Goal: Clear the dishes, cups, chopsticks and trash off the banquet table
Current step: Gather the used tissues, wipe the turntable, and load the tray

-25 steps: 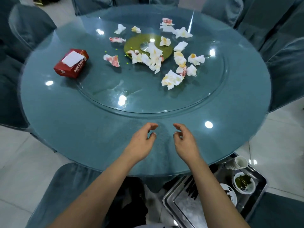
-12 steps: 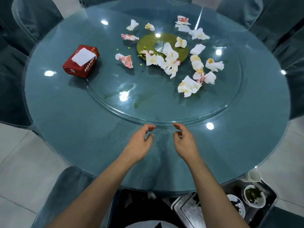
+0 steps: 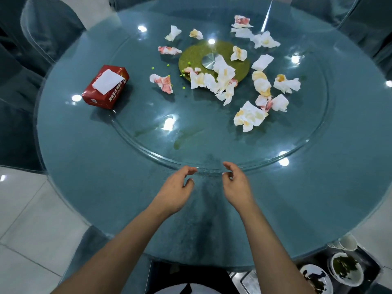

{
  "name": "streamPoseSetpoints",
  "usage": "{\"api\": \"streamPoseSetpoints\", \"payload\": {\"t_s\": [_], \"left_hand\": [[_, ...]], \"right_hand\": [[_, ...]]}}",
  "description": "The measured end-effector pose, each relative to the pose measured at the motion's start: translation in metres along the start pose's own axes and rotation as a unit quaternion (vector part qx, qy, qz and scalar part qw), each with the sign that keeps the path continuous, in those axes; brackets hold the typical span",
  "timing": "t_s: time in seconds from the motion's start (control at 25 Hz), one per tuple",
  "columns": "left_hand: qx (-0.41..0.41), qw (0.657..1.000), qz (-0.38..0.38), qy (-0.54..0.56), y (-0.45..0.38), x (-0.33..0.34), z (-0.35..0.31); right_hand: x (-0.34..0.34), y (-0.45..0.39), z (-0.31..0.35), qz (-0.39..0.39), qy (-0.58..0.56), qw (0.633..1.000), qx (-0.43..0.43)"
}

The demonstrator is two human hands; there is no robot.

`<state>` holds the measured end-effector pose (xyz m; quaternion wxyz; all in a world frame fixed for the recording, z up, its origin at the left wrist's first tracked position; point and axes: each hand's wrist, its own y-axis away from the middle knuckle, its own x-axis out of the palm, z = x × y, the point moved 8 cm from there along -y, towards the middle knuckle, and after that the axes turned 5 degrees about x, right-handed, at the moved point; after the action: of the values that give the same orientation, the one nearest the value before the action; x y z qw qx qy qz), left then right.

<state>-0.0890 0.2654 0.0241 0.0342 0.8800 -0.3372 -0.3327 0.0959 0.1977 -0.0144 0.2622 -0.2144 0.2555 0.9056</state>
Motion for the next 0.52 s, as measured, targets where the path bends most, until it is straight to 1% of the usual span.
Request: {"api": "streamPoseSetpoints", "payload": {"t_s": [0.12,0.32,0.4,0.52], "left_hand": [[-0.002,1.0,-0.005,0.003,-0.021,0.005,-0.003],[-0.001,1.0,0.006,-0.002,-0.04,0.019,-0.009],[-0.003,1.0,0.006,-0.005,-0.046,0.02,-0.008],[-0.01,1.0,0.013,-0.011,-0.053,0.023,-0.007]], "right_hand": [[-0.01,-0.021,-0.002,-0.001,0.046,0.999,0.0],[-0.03,-0.052,-0.013,0.001,0.169,0.986,-0.016],[-0.035,-0.065,-0.021,0.011,0.237,0.971,-0.007],[-0.034,-0.073,-0.035,0.05,0.328,0.943,0.025]]}}
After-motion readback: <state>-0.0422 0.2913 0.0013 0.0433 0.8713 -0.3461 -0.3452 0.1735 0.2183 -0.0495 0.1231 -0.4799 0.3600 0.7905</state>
